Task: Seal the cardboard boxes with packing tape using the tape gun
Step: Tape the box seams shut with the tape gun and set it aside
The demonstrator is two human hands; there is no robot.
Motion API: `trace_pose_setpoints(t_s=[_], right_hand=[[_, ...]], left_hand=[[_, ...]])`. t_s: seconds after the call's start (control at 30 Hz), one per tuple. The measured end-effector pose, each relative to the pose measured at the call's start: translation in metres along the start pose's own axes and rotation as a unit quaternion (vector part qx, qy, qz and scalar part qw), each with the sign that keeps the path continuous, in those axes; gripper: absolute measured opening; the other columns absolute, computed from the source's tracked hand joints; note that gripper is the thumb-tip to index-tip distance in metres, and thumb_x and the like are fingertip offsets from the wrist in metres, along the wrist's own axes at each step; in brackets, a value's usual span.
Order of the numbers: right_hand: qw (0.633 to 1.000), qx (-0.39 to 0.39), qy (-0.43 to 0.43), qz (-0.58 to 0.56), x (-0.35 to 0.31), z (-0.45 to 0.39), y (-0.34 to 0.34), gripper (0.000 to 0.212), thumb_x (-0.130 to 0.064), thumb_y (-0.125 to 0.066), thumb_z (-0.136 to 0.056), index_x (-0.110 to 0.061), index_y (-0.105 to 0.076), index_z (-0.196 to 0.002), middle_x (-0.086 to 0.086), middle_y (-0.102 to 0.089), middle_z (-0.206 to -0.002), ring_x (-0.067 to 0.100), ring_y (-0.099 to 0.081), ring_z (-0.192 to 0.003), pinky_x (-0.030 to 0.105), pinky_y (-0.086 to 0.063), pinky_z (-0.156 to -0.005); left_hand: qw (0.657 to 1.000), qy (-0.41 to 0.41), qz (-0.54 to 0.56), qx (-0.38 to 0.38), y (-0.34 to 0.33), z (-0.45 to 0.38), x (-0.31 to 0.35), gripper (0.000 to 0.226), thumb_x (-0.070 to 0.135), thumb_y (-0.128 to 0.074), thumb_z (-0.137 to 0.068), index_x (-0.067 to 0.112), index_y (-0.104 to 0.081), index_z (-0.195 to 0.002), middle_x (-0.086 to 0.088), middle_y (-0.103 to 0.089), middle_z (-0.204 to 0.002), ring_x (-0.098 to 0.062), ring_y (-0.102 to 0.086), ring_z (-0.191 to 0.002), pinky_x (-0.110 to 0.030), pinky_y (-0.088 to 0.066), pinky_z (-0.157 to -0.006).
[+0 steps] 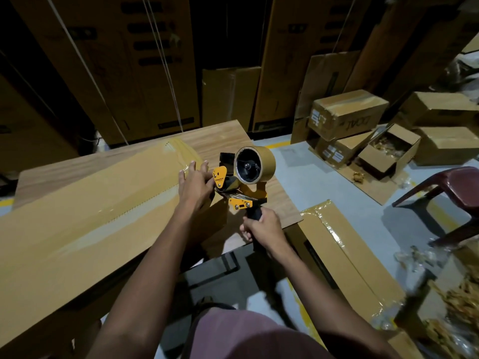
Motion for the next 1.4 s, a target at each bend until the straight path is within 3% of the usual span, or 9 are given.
trace_pose_setpoints(t_s=[0.3, 0.47, 0.53, 0.7, 0.97, 1.2, 1.3, 1.4], right_hand=[[0.988, 0.003, -0.086, -0.128, 0.026, 0.033, 0.009, 0.020, 0.015, -0.057, -0.077, -0.002, -0.061, -0.086, 0.015, -0.070, -0.068, 0.018, -0.051, -0.047, 0.027, -0.043, -0.050], [0.983, 0.030, -0.101, -0.154, 0.023, 0.038, 0.003, 0.021, 0.017, -0.054, -0.078, -0.002, -0.059, -0.084, 0.013, -0.067, -0.064, 0.017, -0.049, -0.044, 0.025, -0.041, -0.046], [0.978, 0.035, -0.104, -0.177, 0.025, 0.043, -0.002, 0.020, 0.018, -0.053, -0.078, -0.001, -0.058, -0.084, 0.014, -0.065, -0.063, 0.017, -0.048, -0.043, 0.024, -0.040, -0.044], [0.971, 0.035, -0.104, -0.212, 0.027, 0.044, -0.011, 0.020, 0.018, -0.052, -0.078, 0.000, -0.059, -0.084, 0.016, -0.063, -0.065, 0.017, -0.047, -0.044, 0.025, -0.040, -0.044], [0.985, 0.001, -0.074, -0.157, 0.031, 0.034, 0.006, 0.027, 0.019, -0.056, -0.077, 0.003, -0.057, -0.099, 0.019, -0.065, -0.071, 0.021, -0.050, -0.049, 0.027, -0.042, -0.047], [0.991, 0.010, -0.064, -0.121, 0.041, 0.036, 0.016, 0.024, 0.017, -0.058, -0.079, 0.006, -0.058, -0.100, 0.019, -0.066, -0.070, 0.019, -0.049, -0.047, 0.029, -0.041, -0.047], [0.992, 0.008, -0.064, -0.106, 0.040, 0.033, 0.016, 0.021, 0.017, -0.058, -0.079, 0.006, -0.058, -0.097, 0.018, -0.067, -0.069, 0.019, -0.050, -0.046, 0.027, -0.041, -0.045], [0.993, 0.008, -0.062, -0.100, 0.044, 0.033, 0.016, 0.019, 0.016, -0.059, -0.078, 0.003, -0.058, -0.091, 0.017, -0.068, -0.069, 0.018, -0.050, -0.045, 0.025, -0.040, -0.045]], left_hand=[[0.999, -0.049, -0.005, -0.006, 0.000, 0.005, 0.001, 0.047, 0.045, -0.045, -0.105, 0.016, -0.064, -0.137, -0.003, -0.029, -0.165, -0.031, -0.007, -0.156, -0.061, -0.003, -0.122], [0.990, -0.097, -0.068, -0.077, -0.001, 0.004, -0.008, 0.087, 0.077, -0.042, -0.090, 0.020, -0.037, -0.155, -0.003, -0.011, -0.170, -0.034, 0.001, -0.156, -0.063, 0.003, -0.120], [0.988, -0.105, -0.079, -0.086, 0.000, 0.008, -0.008, 0.093, 0.079, -0.045, -0.087, 0.020, -0.033, -0.157, -0.002, -0.006, -0.171, -0.034, 0.004, -0.156, -0.063, 0.004, -0.120], [0.987, -0.110, -0.074, -0.088, 0.003, 0.008, -0.006, 0.093, 0.077, -0.049, -0.087, 0.020, -0.031, -0.158, -0.001, -0.003, -0.171, -0.034, 0.006, -0.156, -0.064, 0.005, -0.121], [0.989, -0.100, -0.059, -0.095, 0.001, 0.009, -0.006, 0.100, 0.083, -0.045, -0.083, 0.021, -0.029, -0.159, 0.001, 0.000, -0.171, -0.032, 0.009, -0.156, -0.062, 0.009, -0.121], [0.990, -0.091, -0.053, -0.096, 0.001, 0.009, -0.007, 0.104, 0.087, -0.041, -0.080, 0.021, -0.029, -0.159, 0.001, 0.000, -0.171, -0.031, 0.010, -0.156, -0.061, 0.011, -0.120], [0.985, -0.073, -0.076, -0.140, 0.008, 0.008, 0.003, 0.089, 0.076, -0.052, -0.087, 0.026, -0.032, -0.158, -0.005, 0.004, -0.170, -0.036, 0.012, -0.155, -0.065, 0.012, -0.117], [0.962, -0.080, -0.121, -0.233, 0.007, -0.009, 0.022, 0.062, 0.053, -0.060, -0.095, 0.032, -0.044, -0.152, -0.010, 0.015, -0.168, -0.039, 0.019, -0.152, -0.071, 0.016, -0.111]])
Point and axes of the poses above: each hand's wrist, its own z-axis away from the middle knuckle, its own y-axis out of the back of the hand, x = y × z, the point moved 4 cm from there along -z, towards the middle knuckle
